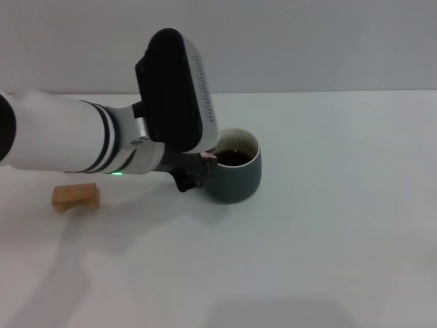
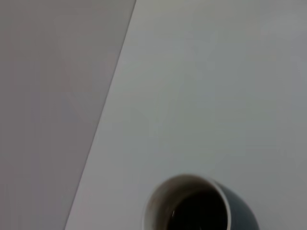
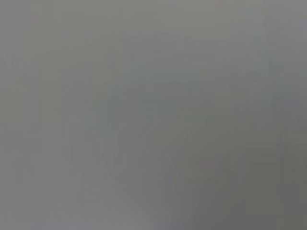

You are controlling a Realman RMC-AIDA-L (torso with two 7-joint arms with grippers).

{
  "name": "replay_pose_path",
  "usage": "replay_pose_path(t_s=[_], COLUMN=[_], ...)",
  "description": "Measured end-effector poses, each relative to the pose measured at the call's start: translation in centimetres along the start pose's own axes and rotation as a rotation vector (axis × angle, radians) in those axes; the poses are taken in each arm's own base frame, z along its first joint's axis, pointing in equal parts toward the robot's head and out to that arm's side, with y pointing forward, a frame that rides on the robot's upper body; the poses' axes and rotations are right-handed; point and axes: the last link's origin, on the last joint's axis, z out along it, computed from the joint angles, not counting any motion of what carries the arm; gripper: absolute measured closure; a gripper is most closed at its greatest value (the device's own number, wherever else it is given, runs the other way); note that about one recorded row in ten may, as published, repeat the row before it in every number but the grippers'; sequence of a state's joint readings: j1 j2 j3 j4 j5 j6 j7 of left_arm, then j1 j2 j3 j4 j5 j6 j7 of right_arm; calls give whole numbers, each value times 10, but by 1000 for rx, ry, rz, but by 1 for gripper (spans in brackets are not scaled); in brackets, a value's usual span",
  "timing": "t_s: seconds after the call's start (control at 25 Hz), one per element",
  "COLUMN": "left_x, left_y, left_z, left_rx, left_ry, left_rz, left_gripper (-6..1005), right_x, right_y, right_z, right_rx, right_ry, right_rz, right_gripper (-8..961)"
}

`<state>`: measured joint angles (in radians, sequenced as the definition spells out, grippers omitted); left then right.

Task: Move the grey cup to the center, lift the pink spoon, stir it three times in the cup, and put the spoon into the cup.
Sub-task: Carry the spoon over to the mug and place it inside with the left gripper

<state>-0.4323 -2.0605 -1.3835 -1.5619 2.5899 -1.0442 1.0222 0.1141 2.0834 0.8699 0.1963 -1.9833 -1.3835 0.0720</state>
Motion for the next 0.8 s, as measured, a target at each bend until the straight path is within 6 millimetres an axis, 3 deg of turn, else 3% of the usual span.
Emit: replay_pose_path(t_s=[0.28, 0.8], left_x=[-10, 1], left_y=[-10, -14], left_z=[-4, 6], left_rx=[33, 30], left_ry=[-22, -7], left_rz=[-23, -10], left_gripper=[747, 739], right_x=[0, 1], right_y=[0, 0], right_z=[0, -3], right_rx=[-1, 3], right_ry=[1, 2], right_rz=[0, 1], right_gripper=[954, 954])
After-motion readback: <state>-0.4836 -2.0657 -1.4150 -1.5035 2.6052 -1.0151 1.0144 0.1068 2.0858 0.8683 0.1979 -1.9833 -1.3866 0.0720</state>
